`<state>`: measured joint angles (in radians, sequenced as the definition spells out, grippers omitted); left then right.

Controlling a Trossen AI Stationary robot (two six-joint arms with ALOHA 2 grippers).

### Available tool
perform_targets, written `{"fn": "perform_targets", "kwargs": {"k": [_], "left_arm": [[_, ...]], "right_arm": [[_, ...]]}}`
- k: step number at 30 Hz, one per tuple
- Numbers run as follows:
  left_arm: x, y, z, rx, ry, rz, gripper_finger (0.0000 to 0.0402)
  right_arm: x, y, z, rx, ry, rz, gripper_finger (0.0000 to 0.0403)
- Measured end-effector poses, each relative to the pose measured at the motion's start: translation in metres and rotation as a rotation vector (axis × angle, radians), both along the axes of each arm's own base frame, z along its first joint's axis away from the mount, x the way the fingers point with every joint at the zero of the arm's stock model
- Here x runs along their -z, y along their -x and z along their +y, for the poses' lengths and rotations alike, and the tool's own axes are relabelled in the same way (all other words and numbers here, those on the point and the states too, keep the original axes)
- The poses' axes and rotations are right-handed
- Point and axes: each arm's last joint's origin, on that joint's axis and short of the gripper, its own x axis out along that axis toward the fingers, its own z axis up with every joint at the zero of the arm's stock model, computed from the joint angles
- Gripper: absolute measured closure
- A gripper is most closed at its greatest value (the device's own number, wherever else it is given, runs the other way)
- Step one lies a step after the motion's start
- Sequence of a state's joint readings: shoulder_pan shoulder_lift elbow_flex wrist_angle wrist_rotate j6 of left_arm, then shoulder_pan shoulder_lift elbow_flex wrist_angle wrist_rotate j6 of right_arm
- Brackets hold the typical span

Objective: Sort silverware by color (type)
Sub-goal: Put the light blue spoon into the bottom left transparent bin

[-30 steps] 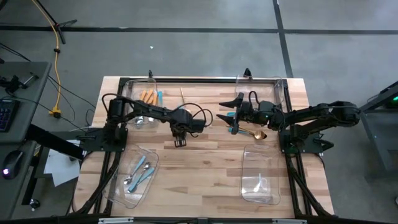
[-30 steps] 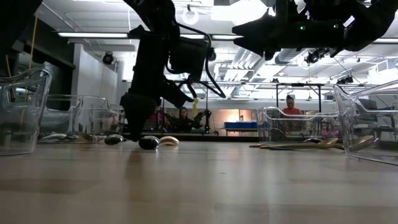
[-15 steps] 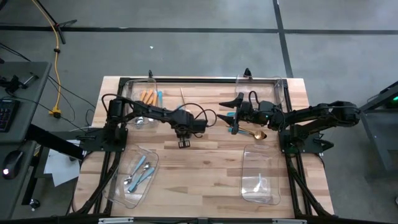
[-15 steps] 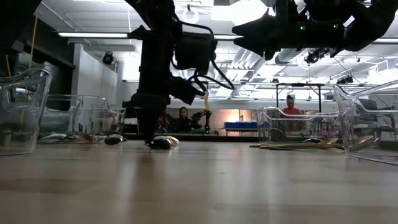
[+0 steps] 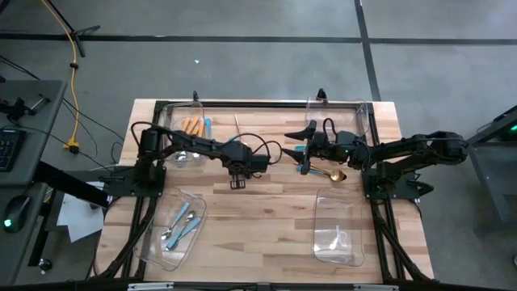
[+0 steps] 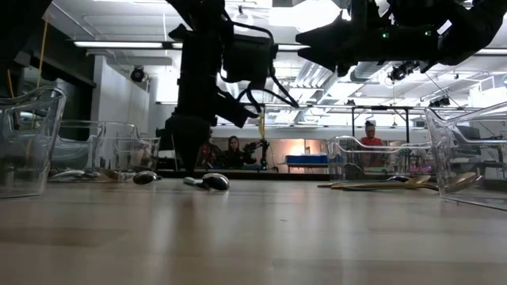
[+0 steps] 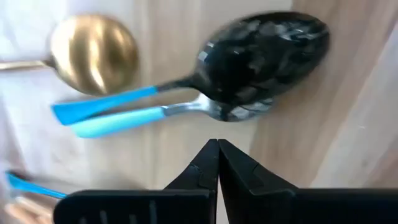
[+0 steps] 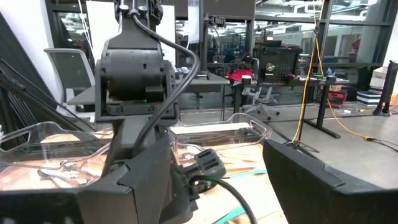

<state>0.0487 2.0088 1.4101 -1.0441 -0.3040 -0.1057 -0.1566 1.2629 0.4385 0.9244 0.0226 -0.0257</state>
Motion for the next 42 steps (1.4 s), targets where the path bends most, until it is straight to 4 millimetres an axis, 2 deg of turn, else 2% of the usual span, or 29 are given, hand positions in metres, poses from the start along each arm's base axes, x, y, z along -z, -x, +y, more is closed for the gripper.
{"fn": "perform_targets", "kwargs": {"k": [11, 19, 29, 37, 42], "left_arm": [[0.011, 0.001, 0.035, -0.025, -0.005, -0.061, 0.0401], [0.012, 0.000, 0.040, -0.031, 0.002, -0.078, 0.0401], [0.031, 0.012, 0.025, -0.062, 0.011, -0.076, 0.0401], [0.025, 0.015, -0.005, -0.027, 0.019, -0.071, 0.0401], [0.009, 0.017, -0.011, -0.010, 0.004, -0.107, 0.0401]], "right_arm": [[0.000, 0.000, 0.000, 0.000, 0.000, 0.001, 0.0160], [0.001, 0.000, 0.000, 0.000, -0.002, 0.010, 0.0160], [0.002, 0.000, 0.000, 0.000, -0.004, 0.023, 0.0160], [0.002, 0.000, 0.000, 0.001, -0.003, 0.023, 0.0160], [0.002, 0.000, 0.000, 0.001, -0.003, 0.022, 0.0160]]}}
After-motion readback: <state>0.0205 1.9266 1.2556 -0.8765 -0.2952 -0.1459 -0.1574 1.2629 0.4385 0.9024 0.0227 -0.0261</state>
